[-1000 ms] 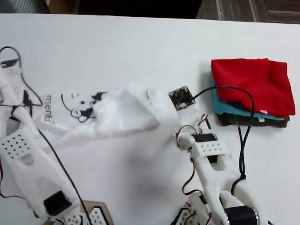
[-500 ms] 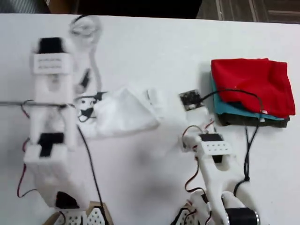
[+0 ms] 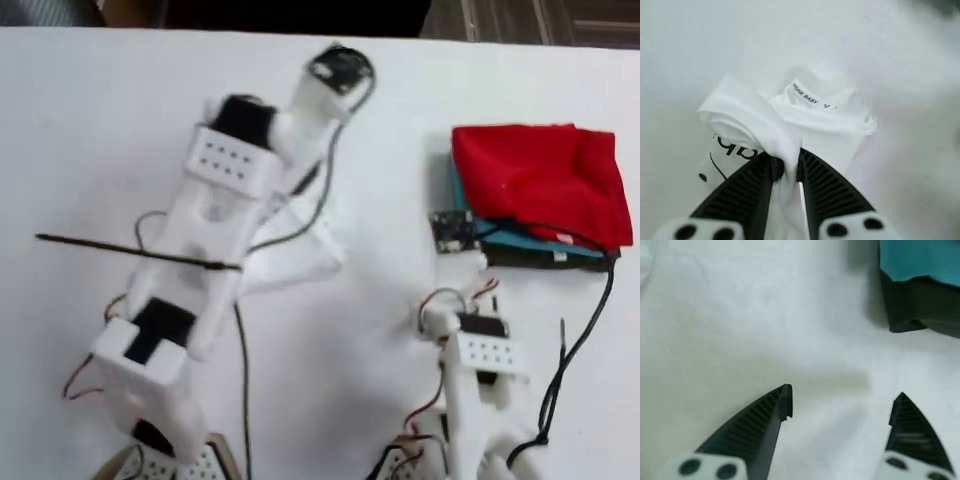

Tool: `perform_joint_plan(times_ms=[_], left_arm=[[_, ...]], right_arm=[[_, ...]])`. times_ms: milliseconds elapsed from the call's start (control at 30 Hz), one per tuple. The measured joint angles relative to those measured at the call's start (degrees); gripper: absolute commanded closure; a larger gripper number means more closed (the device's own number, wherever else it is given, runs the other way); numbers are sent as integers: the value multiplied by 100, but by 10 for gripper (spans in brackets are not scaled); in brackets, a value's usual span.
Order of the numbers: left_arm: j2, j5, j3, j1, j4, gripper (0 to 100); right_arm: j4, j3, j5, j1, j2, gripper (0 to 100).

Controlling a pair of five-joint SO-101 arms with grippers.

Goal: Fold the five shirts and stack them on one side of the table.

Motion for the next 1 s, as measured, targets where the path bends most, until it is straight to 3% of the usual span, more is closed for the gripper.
perform_joint_plan(times_ms=[233, 567, 800, 1000], left_arm=[[826, 0, 0, 70, -229, 974], [862, 0, 0, 88, -246, 972], [862, 0, 0, 88, -246, 788], [870, -325, -879, 79, 527, 819]], right_arm=[[0, 0, 0, 0, -9, 680], [-114, 18, 0, -123, -9, 680], [-114, 18, 0, -123, -9, 680], [-114, 18, 0, -123, -9, 680]])
